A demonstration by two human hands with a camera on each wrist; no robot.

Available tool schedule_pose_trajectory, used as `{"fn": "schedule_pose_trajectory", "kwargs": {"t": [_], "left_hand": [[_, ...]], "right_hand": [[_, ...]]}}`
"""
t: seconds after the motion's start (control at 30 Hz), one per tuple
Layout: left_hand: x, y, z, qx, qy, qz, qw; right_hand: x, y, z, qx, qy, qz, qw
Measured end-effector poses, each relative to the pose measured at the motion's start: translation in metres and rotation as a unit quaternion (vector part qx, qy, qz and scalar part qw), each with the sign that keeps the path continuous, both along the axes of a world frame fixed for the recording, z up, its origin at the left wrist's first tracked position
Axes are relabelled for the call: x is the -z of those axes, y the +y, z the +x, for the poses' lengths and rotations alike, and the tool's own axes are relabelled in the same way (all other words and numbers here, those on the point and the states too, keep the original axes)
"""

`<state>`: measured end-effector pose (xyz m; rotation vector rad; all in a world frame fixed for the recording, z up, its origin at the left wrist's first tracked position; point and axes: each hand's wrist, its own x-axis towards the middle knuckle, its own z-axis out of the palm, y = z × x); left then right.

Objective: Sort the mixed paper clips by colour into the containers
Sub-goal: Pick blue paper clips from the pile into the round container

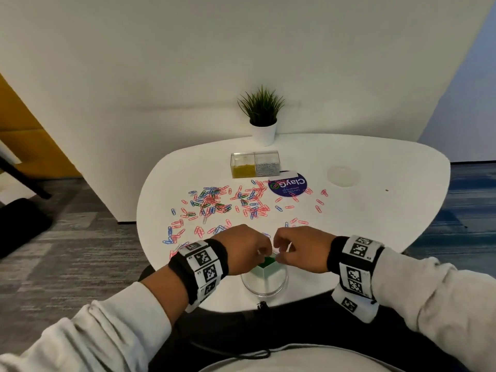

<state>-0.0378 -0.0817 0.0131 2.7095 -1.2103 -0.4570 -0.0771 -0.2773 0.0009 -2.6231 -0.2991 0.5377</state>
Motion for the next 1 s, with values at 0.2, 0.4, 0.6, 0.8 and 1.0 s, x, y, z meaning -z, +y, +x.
{"fn": "schedule_pose_trajectory", "kwargs": {"t": [0.2, 0.4, 0.6, 0.8, 1.0], "left_hand": [[0.0, 0.042, 0.045, -0.104, -0.021, 0.013, 0.994], [0.036, 0.103, 0.069, -0.196, 0.004, 0.107, 0.975], [0.043, 0.102, 0.081, -0.192, -0.032, 0.02, 0.981], [0.043, 0.077, 0.123, -0.233, -0.075, -0.021, 0.969], [0.057, 0.054, 0.161, -0.252, -0.038, 0.008, 0.967]], "right_hand": [[0.002, 0.004, 0.055, 0.026, -0.049, -0.025, 0.998], [0.017, 0.028, 0.131, 0.0, -0.066, -0.113, 0.991], [0.032, 0.043, 0.186, -0.003, -0.054, -0.125, 0.991], [0.046, 0.046, 0.213, -0.011, -0.075, -0.101, 0.992], [0.055, 0.04, 0.219, 0.02, -0.086, -0.068, 0.994]]}}
